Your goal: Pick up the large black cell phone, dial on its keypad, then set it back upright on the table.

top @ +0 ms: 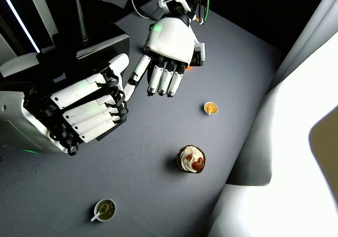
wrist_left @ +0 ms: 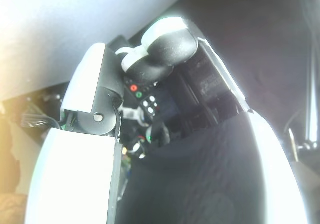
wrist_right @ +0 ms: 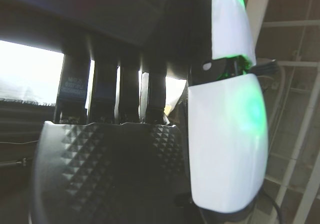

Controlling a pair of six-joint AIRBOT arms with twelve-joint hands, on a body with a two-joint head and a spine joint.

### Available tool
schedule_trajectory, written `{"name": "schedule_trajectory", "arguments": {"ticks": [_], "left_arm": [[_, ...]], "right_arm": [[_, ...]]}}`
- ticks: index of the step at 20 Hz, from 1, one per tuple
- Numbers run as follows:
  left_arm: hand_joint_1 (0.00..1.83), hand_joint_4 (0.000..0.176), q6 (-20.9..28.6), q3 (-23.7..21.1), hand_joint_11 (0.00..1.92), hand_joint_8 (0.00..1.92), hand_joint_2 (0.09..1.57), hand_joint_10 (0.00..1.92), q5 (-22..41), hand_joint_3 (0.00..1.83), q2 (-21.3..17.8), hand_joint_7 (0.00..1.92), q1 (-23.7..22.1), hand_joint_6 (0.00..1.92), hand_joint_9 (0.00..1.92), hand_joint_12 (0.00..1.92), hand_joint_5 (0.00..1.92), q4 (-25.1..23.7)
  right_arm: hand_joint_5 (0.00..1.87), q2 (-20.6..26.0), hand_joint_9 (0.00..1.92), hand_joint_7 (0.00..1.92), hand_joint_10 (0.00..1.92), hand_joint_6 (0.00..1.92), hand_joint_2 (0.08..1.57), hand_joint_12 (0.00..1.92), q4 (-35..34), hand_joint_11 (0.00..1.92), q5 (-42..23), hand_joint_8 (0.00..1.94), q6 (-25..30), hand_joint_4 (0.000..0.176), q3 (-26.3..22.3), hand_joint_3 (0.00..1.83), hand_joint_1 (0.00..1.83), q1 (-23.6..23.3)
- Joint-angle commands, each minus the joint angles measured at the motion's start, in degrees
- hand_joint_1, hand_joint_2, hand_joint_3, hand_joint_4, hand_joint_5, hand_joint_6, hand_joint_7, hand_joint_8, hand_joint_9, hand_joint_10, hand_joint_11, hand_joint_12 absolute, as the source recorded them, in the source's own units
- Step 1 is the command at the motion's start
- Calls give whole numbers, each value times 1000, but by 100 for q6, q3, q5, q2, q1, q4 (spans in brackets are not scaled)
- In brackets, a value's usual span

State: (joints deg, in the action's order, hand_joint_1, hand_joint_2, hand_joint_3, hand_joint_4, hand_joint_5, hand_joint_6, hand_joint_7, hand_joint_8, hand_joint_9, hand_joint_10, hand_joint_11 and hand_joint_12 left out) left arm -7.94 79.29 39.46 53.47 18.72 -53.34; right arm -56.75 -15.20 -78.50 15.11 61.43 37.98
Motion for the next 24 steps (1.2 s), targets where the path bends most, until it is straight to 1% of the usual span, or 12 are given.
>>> {"name": "schedule_trajectory", "arguments": {"ticks": [1,6,10,14,16,17,18,19,20,21,23,24], "left_arm": [[1323,176,-13,-52,948,1513,1256,1921,470,0,40,698,-163,0,908,1921,0,289],[1323,176,155,-139,966,1513,1255,1921,535,0,6,699,-182,0,928,1921,0,289],[1324,176,578,-392,988,1518,1256,1921,715,0,-483,698,-110,0,942,1921,0,54],[1326,176,1832,-341,974,1506,1252,1921,1517,0,-933,705,-71,0,933,1921,0,-439],[1322,173,2746,-350,983,1517,1256,1921,1676,0,-1092,695,-72,0,927,1921,0,-685],[1323,169,3324,-341,977,1523,1256,1921,1723,0,-1161,694,-75,0,921,1921,0,-909],[1324,161,4482,-299,984,1520,1254,1921,1733,0,-1215,698,-110,0,925,1921,0,-1363],[1321,144,5191,-238,974,1534,1258,1921,1873,1,-1227,690,-142,0,931,1921,0,-1813],[1318,129,5178,-227,900,1526,1257,1921,1894,0,-1253,695,-142,0,906,1921,0,-1848],[1315,135,5125,-196,733,1511,1253,1921,1966,0,-1266,701,-151,0,856,1921,1,-1870],[1293,125,5146,-136,520,1521,1265,1921,2032,3,-1293,680,-209,0,672,1921,0,-1572],[1275,124,5138,-41,472,1510,1271,1762,2114,2,-1286,671,-238,5,619,1921,23,-1593]], "right_arm": [[958,65,764,724,1487,845,1183,1355,2,845,-821,1365,123,0,7,0,1354,-76],[964,65,771,781,1458,840,1171,1322,1,848,-821,1317,123,0,7,0,1358,-76],[966,60,752,765,1481,819,1178,1340,-10,841,-825,1350,123,0,12,0,1357,-75],[984,-7,763,790,1460,789,1168,1330,-72,836,-834,1323,125,0,139,0,1360,100],[954,-70,759,730,1467,890,1182,1328,-82,832,-881,1359,127,0,247,1,1353,223],[951,-140,766,722,1461,917,1182,1333,-101,836,-926,1348,127,0,329,0,1353,284],[945,-228,777,725,1451,933,1181,1337,-128,843,-1001,1338,127,0,426,0,1353,352],[928,-303,779,727,1446,975,1182,1333,-156,843,-1042,1330,127,0,505,1,1352,412],[922,-371,772,741,1463,961,1183,1331,-200,840,-1066,1335,127,0,567,1,1353,432],[912,-414,765,715,1473,979,1190,1332,-241,832,-1069,1361,127,0,601,1,1350,435],[900,-541,786,706,1451,1031,1190,1318,-321,858,-1069,1340,126,0,707,0,1350,434],[908,-612,766,683,1473,1022,1196,1324,-321,851,-1069,1359,126,0,772,0,1348,434]]}}
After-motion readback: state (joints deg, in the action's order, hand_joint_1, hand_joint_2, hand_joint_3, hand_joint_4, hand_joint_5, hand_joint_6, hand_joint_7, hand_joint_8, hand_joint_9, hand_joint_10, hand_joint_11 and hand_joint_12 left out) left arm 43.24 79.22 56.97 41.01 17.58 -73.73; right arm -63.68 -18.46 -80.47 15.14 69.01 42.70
